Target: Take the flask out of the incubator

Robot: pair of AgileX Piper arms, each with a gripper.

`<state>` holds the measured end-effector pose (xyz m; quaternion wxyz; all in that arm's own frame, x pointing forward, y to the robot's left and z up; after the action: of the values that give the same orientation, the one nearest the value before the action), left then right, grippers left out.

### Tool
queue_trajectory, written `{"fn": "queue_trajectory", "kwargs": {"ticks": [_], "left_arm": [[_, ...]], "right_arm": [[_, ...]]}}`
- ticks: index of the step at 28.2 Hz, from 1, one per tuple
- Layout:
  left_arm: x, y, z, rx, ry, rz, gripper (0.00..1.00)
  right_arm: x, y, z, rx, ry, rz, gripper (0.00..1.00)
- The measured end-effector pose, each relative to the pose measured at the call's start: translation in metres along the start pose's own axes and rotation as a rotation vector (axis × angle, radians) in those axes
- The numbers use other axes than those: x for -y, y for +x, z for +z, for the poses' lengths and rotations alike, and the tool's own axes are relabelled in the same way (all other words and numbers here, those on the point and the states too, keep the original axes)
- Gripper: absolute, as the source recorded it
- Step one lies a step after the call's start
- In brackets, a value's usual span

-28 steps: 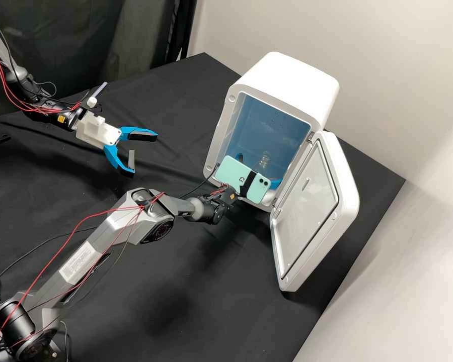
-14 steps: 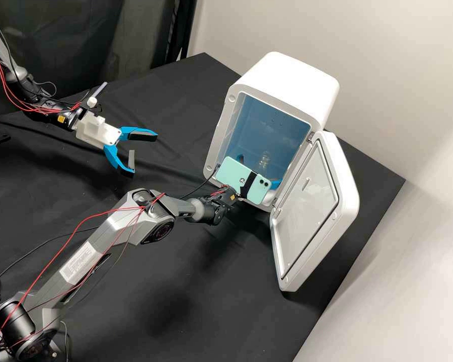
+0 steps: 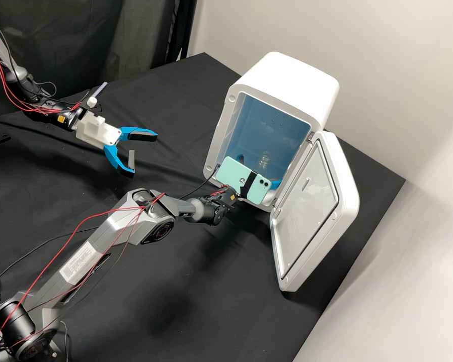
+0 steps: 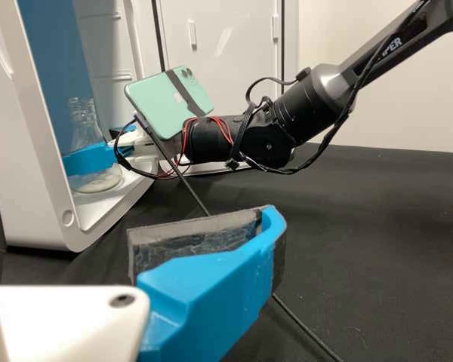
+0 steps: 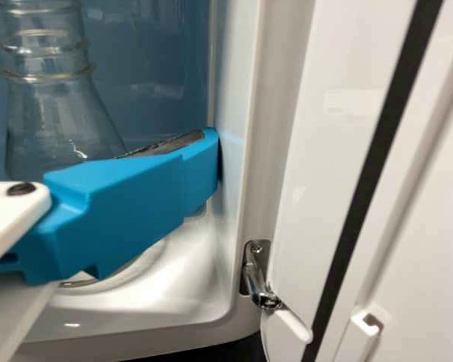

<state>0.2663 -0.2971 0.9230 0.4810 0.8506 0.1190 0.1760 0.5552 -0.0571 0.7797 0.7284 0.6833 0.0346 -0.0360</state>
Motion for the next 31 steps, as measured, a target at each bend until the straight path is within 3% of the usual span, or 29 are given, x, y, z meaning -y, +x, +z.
{"fn": "queue_trajectory", "kwargs": {"ticks": [31], "left_arm": [[-0.0035,0.0022,0.0000,0.002,0.004,0.011,1.00]], "right_arm": [[0.0025,-0.0021,0.0004,0.007,0.002,-0.010,0.00]]}}
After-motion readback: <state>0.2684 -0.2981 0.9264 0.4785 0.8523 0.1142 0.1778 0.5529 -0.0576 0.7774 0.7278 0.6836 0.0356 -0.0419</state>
